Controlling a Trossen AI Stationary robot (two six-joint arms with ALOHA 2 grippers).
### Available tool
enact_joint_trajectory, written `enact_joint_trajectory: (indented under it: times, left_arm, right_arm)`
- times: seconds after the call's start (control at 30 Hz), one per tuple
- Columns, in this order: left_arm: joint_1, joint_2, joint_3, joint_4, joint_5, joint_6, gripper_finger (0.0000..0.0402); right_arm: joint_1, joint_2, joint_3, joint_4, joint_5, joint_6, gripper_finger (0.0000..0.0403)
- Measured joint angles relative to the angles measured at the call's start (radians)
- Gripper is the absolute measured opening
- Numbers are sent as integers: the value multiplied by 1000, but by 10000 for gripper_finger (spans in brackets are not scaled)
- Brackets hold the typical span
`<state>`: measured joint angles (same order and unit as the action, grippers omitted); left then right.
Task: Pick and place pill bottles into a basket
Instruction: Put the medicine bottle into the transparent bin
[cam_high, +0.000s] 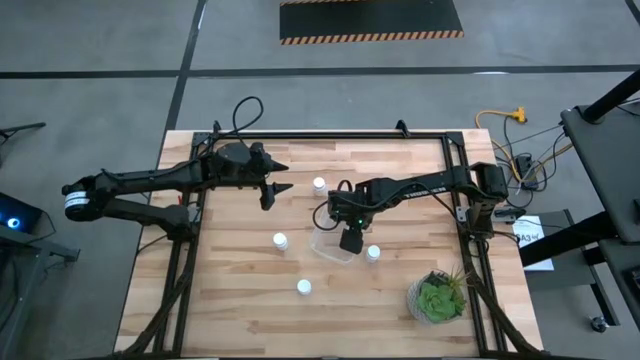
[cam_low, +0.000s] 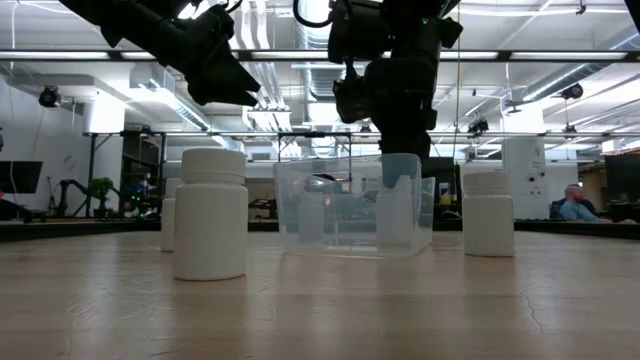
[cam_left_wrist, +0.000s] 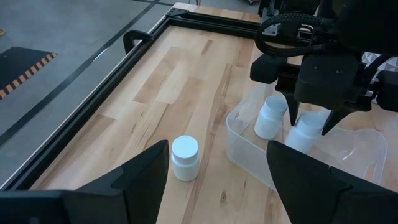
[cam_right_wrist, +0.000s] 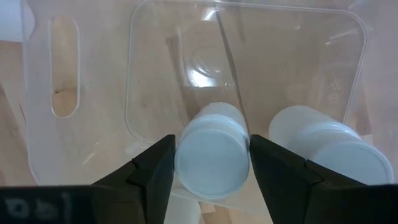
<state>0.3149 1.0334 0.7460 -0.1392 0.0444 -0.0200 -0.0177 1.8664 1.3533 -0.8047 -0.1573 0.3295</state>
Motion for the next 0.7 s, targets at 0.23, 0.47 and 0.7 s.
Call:
enact_joint_trajectory:
  times: [0.23,0.47,0.7]
  left_arm:
    - [0,0,0,0,0,0,254]
    - [0,0,0,0,0,0,254]
    - [0,0,0,0,0,-1,254]
  right_arm:
    - [0,0,0,2,0,1,196]
    - [0,0,0,2,-1,2,196]
    - [0,0,0,2,-1,-5,196]
